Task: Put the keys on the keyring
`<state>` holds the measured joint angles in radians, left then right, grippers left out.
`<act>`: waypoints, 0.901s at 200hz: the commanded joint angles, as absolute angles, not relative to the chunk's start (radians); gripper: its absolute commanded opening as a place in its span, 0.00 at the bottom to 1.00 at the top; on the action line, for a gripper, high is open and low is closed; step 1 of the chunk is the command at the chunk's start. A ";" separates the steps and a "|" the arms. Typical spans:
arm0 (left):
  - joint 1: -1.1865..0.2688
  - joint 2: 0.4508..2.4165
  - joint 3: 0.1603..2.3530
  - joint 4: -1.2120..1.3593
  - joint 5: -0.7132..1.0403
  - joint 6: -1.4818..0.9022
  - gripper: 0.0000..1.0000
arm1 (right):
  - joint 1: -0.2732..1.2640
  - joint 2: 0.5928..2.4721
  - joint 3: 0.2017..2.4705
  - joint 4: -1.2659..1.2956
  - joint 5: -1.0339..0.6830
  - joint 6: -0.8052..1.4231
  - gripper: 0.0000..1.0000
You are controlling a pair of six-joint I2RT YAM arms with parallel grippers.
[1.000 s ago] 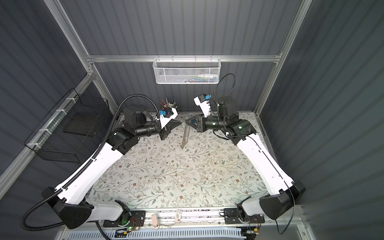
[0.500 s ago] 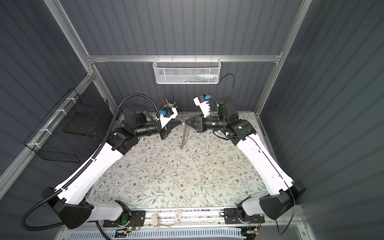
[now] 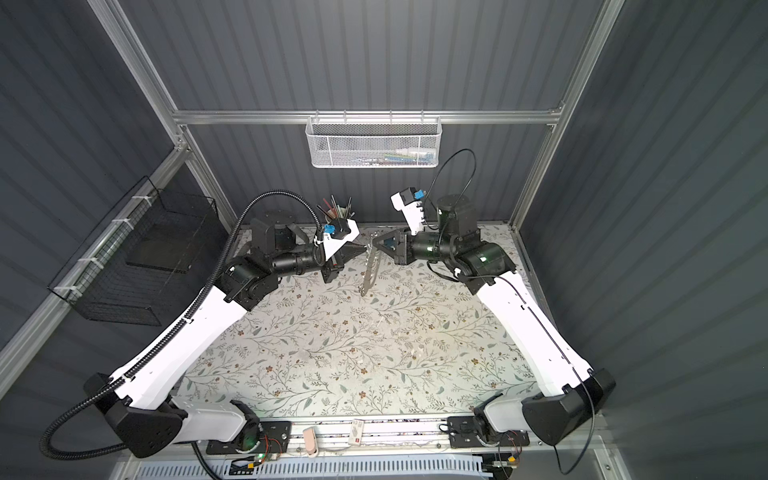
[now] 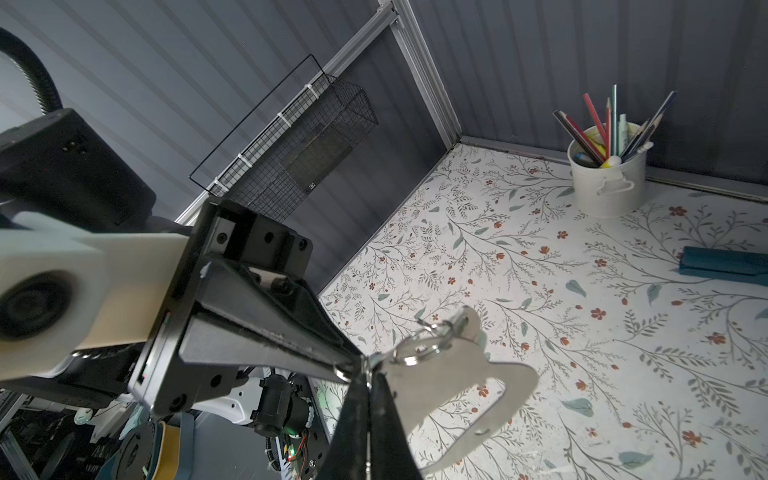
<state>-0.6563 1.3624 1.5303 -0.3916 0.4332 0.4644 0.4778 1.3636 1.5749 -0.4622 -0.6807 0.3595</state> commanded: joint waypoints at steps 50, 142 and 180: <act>-0.663 1.341 1.502 -0.362 0.494 0.368 0.00 | 0.472 1.327 1.550 -0.403 -0.612 0.354 0.05; -0.661 1.362 1.480 -0.261 0.680 0.058 0.17 | 0.471 1.253 1.447 -0.219 -0.573 0.362 0.06; -0.651 1.366 1.553 -0.323 0.635 -0.055 0.41 | 0.471 1.219 1.406 -0.174 -0.534 0.338 0.06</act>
<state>-0.6598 1.3663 1.4982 -0.2928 0.6285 0.0666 0.4728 1.2510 1.4261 -0.2581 -0.5743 0.3573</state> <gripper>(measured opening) 0.351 0.064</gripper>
